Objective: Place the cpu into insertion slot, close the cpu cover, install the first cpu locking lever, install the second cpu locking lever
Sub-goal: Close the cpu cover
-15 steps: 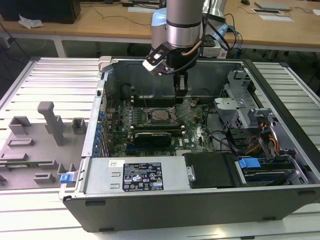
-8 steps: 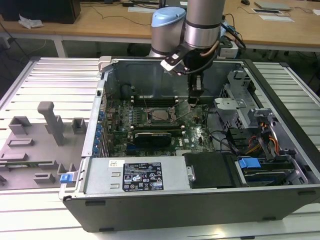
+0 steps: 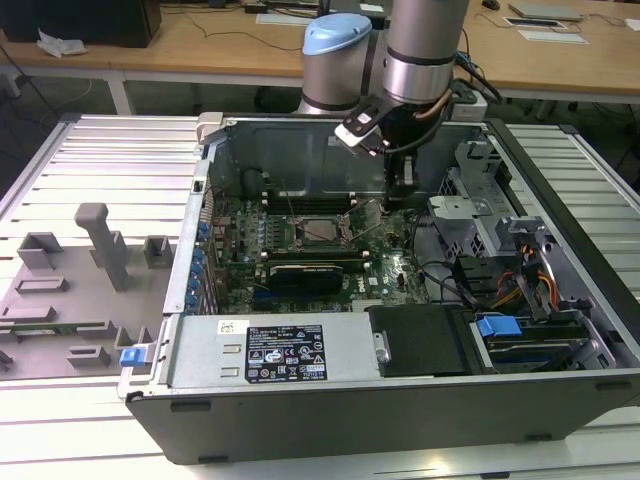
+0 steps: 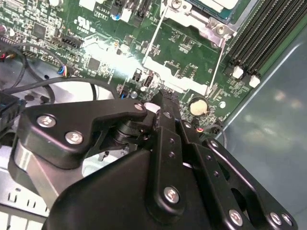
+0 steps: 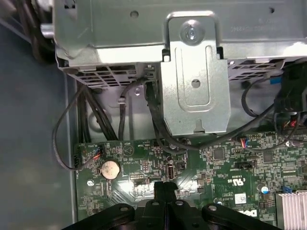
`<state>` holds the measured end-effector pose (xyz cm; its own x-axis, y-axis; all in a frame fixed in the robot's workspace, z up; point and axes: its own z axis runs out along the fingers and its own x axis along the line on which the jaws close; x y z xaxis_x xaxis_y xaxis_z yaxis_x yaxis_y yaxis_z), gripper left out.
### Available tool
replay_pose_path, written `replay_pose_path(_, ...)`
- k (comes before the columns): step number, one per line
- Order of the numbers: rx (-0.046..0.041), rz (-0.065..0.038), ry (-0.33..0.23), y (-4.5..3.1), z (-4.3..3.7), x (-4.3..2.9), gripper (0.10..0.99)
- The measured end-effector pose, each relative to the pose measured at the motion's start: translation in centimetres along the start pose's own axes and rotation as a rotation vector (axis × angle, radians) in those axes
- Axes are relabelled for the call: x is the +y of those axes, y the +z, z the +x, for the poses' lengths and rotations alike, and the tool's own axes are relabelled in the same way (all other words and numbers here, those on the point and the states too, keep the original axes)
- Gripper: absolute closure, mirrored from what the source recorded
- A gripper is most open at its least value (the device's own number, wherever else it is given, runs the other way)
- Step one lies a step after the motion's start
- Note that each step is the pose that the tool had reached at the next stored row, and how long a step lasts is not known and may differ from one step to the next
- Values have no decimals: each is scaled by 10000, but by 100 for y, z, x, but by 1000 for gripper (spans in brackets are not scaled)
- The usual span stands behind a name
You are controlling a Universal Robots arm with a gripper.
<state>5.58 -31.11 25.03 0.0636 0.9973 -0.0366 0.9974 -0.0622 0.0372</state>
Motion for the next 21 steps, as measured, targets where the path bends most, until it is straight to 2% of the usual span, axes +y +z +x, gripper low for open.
replay_pose_path(2,-4,57,-8,24,1,2,980)
replay_pose_path(7,-4,63,-24,29,2,4,980)
replay_pose_path(11,-5,63,-23,33,3,36,980)
replay_pose_path(14,-7,115,-24,77,5,42,980)
replay_pose_path(17,-8,118,-25,82,6,42,980)
replay_pose_path(18,-9,201,-30,84,6,43,980)
replay_pose_path(20,-25,509,-40,86,6,49,980)
replay_pose_path(21,-44,879,-54,89,7,57,980)
